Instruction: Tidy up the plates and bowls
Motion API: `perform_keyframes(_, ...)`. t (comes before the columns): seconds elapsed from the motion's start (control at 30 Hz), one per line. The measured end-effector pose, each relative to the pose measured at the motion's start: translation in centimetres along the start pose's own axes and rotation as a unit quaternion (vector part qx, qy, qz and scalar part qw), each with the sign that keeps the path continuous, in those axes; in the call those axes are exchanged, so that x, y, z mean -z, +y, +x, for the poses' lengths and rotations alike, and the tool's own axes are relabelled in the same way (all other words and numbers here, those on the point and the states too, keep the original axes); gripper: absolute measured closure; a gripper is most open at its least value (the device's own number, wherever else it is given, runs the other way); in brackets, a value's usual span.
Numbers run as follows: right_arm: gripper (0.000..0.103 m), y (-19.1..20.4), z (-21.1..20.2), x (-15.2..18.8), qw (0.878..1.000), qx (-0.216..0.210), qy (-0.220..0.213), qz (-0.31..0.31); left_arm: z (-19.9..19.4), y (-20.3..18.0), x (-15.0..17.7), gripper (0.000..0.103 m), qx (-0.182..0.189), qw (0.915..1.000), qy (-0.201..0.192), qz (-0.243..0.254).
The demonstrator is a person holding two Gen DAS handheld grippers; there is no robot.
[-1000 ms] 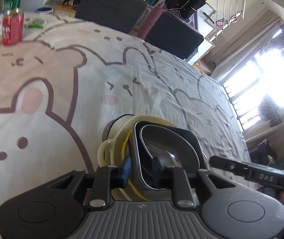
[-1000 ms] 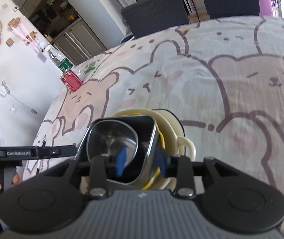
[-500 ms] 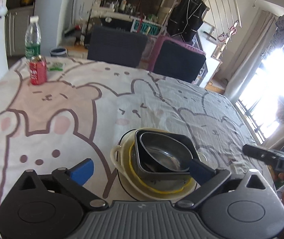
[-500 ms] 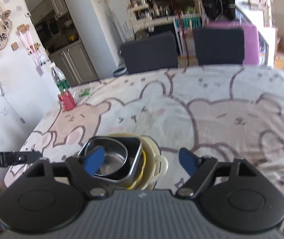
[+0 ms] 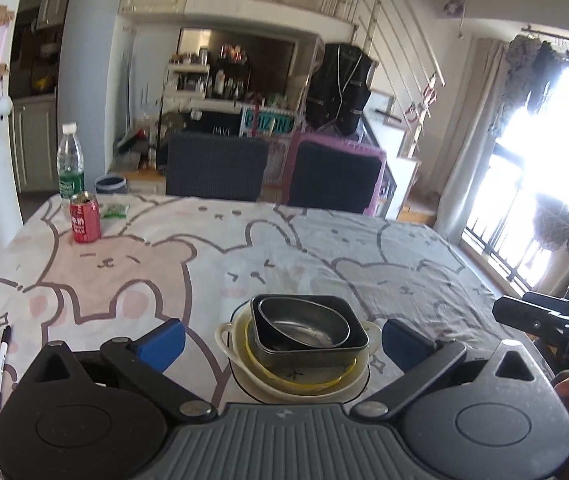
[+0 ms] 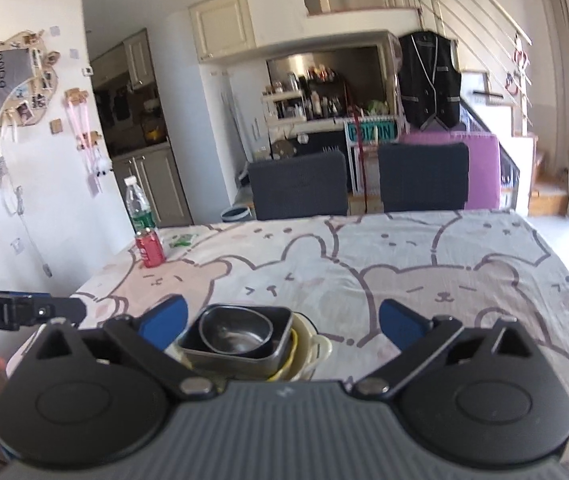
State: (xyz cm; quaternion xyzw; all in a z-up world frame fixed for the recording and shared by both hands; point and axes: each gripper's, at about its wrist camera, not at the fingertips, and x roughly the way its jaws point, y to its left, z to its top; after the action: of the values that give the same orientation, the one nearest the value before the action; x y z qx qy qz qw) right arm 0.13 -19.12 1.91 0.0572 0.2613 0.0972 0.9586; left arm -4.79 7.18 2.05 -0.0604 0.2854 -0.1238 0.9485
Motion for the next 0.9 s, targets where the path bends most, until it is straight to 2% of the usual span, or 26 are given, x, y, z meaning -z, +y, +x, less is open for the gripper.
perform_keyframes(0.13,0.000,1.3,-0.7,1.5,1.000,0.006,-0.017,-0.006,-0.9,0.2,1.5,0.000,-0.016,0.9993,-0.028,0.021)
perform_keyframes(0.2,0.000,1.8,-0.8,2.5,1.000,0.011,-0.018,-0.011,-1.3,-0.1,2.3,0.000,-0.036,0.9978,-0.044,0.035)
perform_keyframes(0.3,0.000,2.4,-1.0,3.8,0.999,0.025,-0.021,-0.018,-1.2,0.0,3.4,0.000,-0.066,0.9961,-0.042,0.040)
perform_keyframes(0.53,0.000,2.9,-1.2,6.3,0.998,0.050,-0.021,-0.016,-0.4,-0.2,6.0,0.000,-0.103,0.9925,-0.031,0.058)
perform_keyframes(0.73,0.000,3.2,-1.0,7.5,0.997,0.072,-0.017,-0.029,0.4,0.3,7.3,0.000,-0.104,0.9926,-0.013,0.063)
perform_keyframes(0.9,0.000,3.4,-0.7,8.5,0.996,0.076,-0.010,-0.046,0.4,0.2,7.9,0.000,-0.110,0.9917,-0.020,0.062)
